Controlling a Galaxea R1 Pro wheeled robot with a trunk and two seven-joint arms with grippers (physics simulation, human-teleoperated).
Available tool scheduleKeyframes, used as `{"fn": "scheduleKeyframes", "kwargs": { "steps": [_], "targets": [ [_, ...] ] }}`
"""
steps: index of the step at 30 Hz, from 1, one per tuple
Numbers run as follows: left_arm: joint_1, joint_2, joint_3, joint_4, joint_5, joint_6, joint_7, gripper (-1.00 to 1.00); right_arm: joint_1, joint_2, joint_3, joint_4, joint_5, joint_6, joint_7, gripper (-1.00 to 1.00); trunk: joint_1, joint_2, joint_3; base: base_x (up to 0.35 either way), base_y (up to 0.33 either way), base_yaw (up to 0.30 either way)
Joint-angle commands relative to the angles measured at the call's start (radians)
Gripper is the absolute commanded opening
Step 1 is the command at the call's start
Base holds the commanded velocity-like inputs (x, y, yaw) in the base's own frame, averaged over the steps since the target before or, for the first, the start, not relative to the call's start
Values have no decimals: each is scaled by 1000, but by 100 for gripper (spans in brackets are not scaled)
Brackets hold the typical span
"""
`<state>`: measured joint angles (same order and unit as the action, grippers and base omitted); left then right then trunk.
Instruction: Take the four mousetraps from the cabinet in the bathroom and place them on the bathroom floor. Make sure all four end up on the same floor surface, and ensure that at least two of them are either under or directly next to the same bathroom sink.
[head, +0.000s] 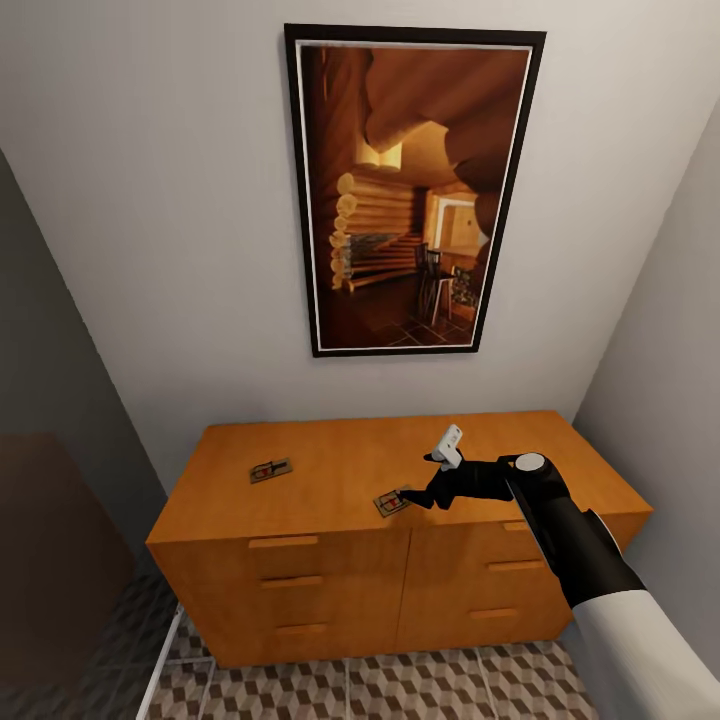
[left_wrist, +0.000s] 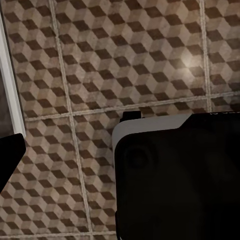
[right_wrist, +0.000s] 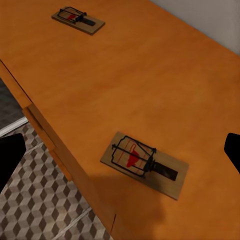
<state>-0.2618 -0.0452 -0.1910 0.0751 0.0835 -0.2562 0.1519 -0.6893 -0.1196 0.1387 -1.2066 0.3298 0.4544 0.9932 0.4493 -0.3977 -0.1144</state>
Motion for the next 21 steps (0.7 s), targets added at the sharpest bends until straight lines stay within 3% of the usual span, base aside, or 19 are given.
{"fn": "scheduleKeyframes", "kwargs": {
  "steps": [1, 13, 18, 21],
  "targets": [
    [-2, -1, -8, 5, 9, -8, 2, 100, -1, 0, 1, -2, 5, 6, 4, 100, 1, -2, -2, 0, 0, 0],
    [-1, -1, -8, 4, 9, -8, 2, 100, -1, -1, 1, -1, 5, 3, 13, 100, 1, -2, -2, 0, 0, 0],
    [-1, -2, -8, 4, 9, -8, 1, 100, -1, -5, 1, 0, 10, -17, 58, 100, 1, -2, -2, 0, 0, 0],
    [0, -2, -8, 4, 9, -8, 1, 100, 0, -18, 1, 1, 21, -52, 117, 100, 1, -2, -2, 0, 0, 0]
  ]
}}
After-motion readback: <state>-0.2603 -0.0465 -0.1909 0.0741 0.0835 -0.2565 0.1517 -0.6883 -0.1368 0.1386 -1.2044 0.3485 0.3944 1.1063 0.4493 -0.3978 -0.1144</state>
